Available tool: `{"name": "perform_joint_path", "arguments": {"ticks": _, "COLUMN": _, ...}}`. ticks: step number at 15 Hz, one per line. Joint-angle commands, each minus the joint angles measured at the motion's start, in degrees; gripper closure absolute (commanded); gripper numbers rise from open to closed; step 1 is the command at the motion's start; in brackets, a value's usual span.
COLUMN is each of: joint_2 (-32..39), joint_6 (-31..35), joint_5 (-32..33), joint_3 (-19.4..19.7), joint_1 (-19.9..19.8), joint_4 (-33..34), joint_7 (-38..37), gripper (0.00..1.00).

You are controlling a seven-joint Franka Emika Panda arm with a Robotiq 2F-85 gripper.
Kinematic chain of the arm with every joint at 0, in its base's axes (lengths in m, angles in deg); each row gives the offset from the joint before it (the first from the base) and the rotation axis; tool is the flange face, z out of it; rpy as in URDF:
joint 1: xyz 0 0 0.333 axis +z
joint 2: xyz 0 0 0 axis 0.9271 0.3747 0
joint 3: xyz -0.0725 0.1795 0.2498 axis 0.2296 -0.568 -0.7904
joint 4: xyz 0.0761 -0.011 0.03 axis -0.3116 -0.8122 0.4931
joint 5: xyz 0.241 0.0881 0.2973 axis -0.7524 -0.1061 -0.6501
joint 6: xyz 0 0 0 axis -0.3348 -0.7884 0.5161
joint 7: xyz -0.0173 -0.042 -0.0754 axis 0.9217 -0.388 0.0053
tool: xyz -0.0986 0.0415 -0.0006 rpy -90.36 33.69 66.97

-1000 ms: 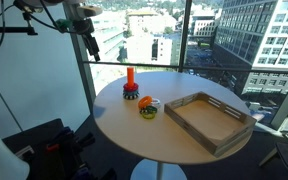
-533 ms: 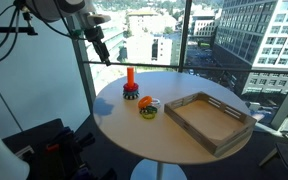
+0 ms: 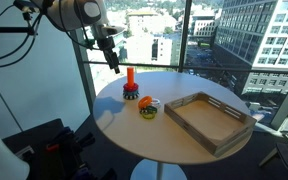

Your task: Pick up the red ring from the ring holder and put it on the table

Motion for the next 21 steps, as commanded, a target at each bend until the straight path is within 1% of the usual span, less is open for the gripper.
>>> {"name": "perform_joint_path", "arguments": {"ticks": 1, "joint_2": 1.0, "joint_6": -0.2, "joint_5": -0.4, "joint_3": 2.4, "joint_1": 2.1, "joint_4": 0.9, "joint_7": 0.7, "gripper": 0.0}}
{"name": "perform_joint_path", "arguments": {"ticks": 3, "joint_2": 2.3, "joint_6": -0.2, "joint_5": -0.9, "joint_3": 3.3, "joint_1": 2.4, "joint_4": 2.3, "joint_7": 1.6, "gripper": 0.0}}
{"name": "perform_joint_path", "arguments": {"ticks": 6, "joint_2": 2.4, "joint_6": -0.2, "joint_5": -1.0, "joint_3": 3.4, "joint_1": 2.6, "joint_4": 2.7, "joint_7": 1.7, "gripper": 0.0}}
{"name": "perform_joint_path", "arguments": {"ticks": 7, "joint_2": 3.3, "joint_6": 0.4, "joint_5": 0.0, "joint_3": 3.7, "joint_1": 2.4, "joint_4": 2.9, "joint_7": -0.8, "gripper": 0.0}}
{"name": "perform_joint_path", "arguments": {"ticks": 8, "joint_2": 4.1, "joint_6": 0.3, "joint_5": 0.0, "joint_3": 4.0, "joint_1": 2.5, "joint_4": 3.3, "joint_7": -1.6, "gripper": 0.0}}
{"name": "perform_joint_path", "arguments": {"ticks": 13, "joint_2": 9.5, "joint_6": 2.5, "joint_5": -2.5, "joint_3": 6.2, "joint_1": 2.9, "joint_4": 5.3, "joint_7": -0.4, "gripper": 0.0}}
{"name": "perform_joint_path", "arguments": {"ticks": 18, "joint_2": 15.3, "joint_6": 6.3, "joint_5": -3.4, "joint_3": 7.4, "joint_1": 4.7, "joint_4": 7.9, "joint_7": 1.1, "gripper": 0.0}}
{"name": "perform_joint_path", "arguments": {"ticks": 21, "joint_2": 18.5, "joint_6": 6.8, "joint_5": -2.7, "joint_3": 8.4, "joint_1": 6.6, "joint_4": 10.2, "joint_7": 0.7, "gripper": 0.0}}
